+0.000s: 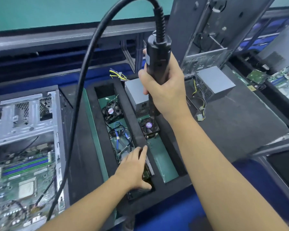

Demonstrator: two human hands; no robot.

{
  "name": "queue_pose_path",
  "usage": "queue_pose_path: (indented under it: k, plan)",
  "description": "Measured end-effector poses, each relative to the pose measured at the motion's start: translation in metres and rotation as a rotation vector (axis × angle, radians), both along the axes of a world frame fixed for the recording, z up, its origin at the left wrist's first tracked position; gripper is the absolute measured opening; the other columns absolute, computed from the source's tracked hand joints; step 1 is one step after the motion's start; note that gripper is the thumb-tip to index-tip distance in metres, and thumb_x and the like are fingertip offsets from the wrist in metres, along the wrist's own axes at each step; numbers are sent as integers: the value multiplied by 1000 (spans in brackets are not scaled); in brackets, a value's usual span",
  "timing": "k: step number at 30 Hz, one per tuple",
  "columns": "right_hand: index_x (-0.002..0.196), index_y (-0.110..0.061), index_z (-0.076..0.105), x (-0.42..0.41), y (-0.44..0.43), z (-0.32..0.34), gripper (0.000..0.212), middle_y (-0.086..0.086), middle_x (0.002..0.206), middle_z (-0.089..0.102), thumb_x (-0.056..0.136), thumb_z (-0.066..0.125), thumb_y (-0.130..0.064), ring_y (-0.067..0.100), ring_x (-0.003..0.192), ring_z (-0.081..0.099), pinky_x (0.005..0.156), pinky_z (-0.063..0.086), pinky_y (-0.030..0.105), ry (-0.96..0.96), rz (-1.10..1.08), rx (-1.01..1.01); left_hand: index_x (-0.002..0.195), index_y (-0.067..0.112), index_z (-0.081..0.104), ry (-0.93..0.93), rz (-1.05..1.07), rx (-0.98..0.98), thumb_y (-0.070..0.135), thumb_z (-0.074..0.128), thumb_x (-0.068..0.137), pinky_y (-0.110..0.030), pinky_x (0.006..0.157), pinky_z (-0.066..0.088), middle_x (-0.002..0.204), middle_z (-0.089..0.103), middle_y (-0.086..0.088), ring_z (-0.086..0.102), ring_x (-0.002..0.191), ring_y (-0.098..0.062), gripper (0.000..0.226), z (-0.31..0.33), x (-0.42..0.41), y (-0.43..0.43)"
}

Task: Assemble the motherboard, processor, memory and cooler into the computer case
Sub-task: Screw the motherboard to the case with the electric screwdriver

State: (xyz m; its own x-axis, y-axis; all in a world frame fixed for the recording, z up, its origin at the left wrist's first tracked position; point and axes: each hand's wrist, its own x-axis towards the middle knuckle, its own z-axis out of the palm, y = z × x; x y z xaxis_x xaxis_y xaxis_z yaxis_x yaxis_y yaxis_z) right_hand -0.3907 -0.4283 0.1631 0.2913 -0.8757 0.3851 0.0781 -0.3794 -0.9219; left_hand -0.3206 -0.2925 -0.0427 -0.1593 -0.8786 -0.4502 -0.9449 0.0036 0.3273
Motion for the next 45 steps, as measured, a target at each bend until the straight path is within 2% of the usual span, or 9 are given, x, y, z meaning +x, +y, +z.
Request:
queue_pose_path:
  k: [4,9,17,21,26,31,36,41,45]
  plan:
    - [108,-3,55,4,6,0,30,19,79,54,86,69,-17,36,66,50,63,52,48,18,2,-8,153,14,-9,-38,67,-162,51,76,67,-36,117,22,152,15,-12,22,140,-29,126,-24,-2,7]
    - [107,-1,55,5,9,4,28,8,73,53,86,68,-14,28,61,51,62,50,38,32,10,-15,153,16,2,190,170,-196,45,74,55,-33,107,38,144,16,-2,34,130,-26,125,-26,4,12]
    - [105,-2,55,13,10,35,20,10,73,53,88,66,-3,18,58,51,59,49,29,21,84,-91,148,39,4,544,243,-465,50,74,52,-10,67,40,138,17,20,45,98,-1,119,51,-2,-3]
    - [113,6,53,21,11,49,28,27,78,51,89,65,-2,23,56,50,56,51,33,-3,134,-123,149,35,6,581,242,-527,48,75,54,-26,86,50,141,21,11,42,119,-13,118,69,-15,-24]
    - [113,7,52,23,12,46,28,29,78,51,90,65,-1,27,58,50,57,52,37,4,142,-114,146,20,20,407,88,-443,47,74,56,-31,82,50,131,27,1,39,112,-21,109,39,-38,-54]
    - [108,0,55,16,10,36,23,25,80,52,89,67,-2,26,64,49,65,50,42,39,92,-61,116,-3,44,232,-5,-349,53,68,61,-37,83,49,112,45,-11,44,107,-28,82,9,-64,-90]
    - [94,-16,55,4,3,24,20,19,78,54,87,68,-3,26,65,50,67,50,42,59,55,-61,148,13,21,269,13,-247,52,74,65,-38,103,43,141,31,-4,34,129,-25,106,-29,-75,-89]
    - [95,-19,55,2,5,7,24,3,75,52,87,68,0,17,65,49,63,54,44,65,79,-34,112,-5,54,356,99,-222,23,61,82,-43,84,49,105,56,-17,54,101,-32,42,-37,-85,-90]
    - [100,-4,56,3,12,-2,17,1,73,53,87,66,0,16,61,50,63,50,33,54,111,-4,114,-14,48,306,42,-139,26,61,83,-45,92,46,113,54,-25,50,111,-37,52,-35,-68,-87]
